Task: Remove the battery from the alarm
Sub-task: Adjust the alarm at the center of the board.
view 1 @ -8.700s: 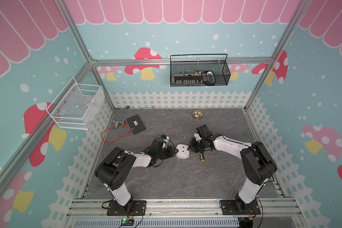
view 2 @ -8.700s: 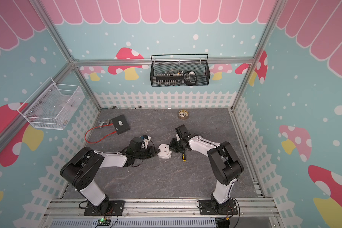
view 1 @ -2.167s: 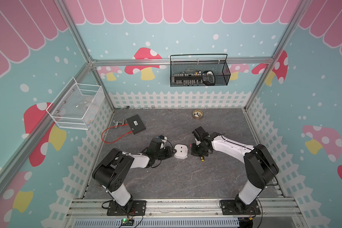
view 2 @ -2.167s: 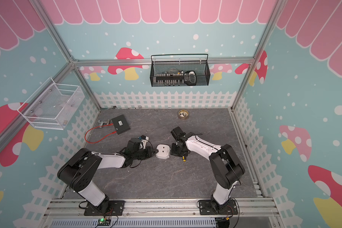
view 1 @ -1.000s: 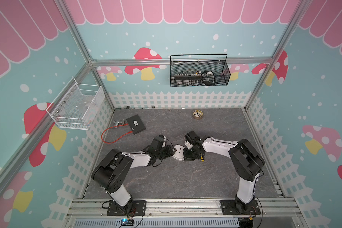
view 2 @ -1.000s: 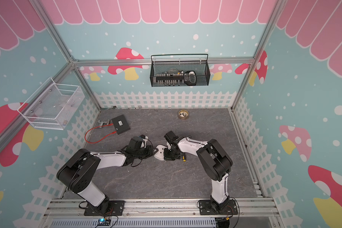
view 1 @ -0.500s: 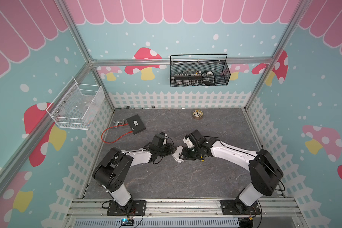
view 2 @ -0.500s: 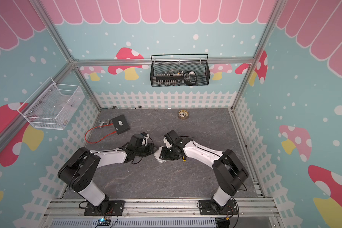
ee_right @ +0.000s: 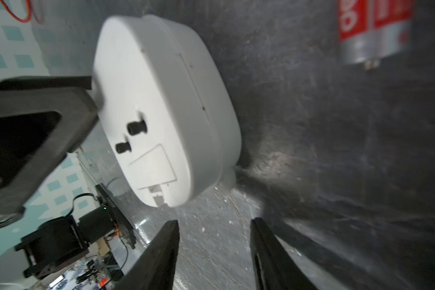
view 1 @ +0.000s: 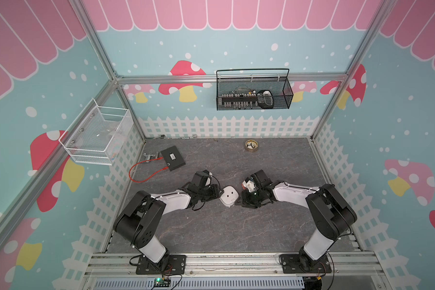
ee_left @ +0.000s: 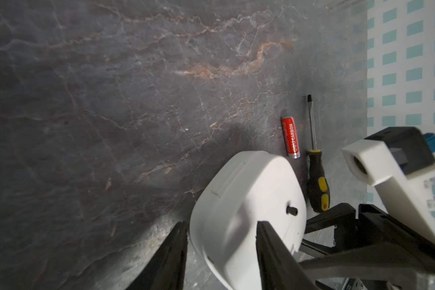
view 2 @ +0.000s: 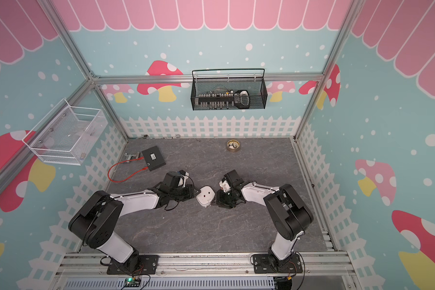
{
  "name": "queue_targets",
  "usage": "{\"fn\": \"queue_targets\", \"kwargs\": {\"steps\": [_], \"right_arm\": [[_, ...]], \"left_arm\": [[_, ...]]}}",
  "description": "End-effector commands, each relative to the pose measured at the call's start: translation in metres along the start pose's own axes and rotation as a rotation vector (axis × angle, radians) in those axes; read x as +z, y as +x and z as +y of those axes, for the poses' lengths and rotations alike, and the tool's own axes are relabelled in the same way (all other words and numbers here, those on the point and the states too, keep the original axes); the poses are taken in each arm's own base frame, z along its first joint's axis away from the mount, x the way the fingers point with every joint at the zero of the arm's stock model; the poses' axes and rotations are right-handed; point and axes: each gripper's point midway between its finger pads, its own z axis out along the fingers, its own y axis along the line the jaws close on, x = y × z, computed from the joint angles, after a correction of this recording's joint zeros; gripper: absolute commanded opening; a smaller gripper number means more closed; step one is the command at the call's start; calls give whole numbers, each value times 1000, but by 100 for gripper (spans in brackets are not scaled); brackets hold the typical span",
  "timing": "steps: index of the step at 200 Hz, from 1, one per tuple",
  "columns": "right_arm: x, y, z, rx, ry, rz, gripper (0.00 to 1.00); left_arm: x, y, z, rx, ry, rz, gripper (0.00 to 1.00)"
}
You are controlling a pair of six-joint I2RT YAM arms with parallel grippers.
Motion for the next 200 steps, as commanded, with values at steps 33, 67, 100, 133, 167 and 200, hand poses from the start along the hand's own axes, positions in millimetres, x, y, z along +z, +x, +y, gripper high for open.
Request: {"fn": "queue_targets", "kwargs": {"steps": [33, 67, 100, 133, 167, 200], "right_arm": [[3, -12, 11, -20, -141, -18, 58], [7, -11, 1, -1, -128, -11, 59], [4, -12, -7, 21, -115, -23, 61], [4, -20, -12, 29, -112, -33, 63], [6, -28, -4, 13, -155, -34, 64], [-5, -36, 13, -42, -193, -70, 60]], "left_arm": [[11, -10, -16, 49, 56, 14, 48], [16, -10, -17, 58, 62, 28, 47], [20, -7, -15, 64, 62, 46, 46], [25, -5, -11, 69, 52, 63, 42], [36, 3, -3, 64, 44, 104, 39], [47, 12, 5, 63, 36, 143, 37]]}}
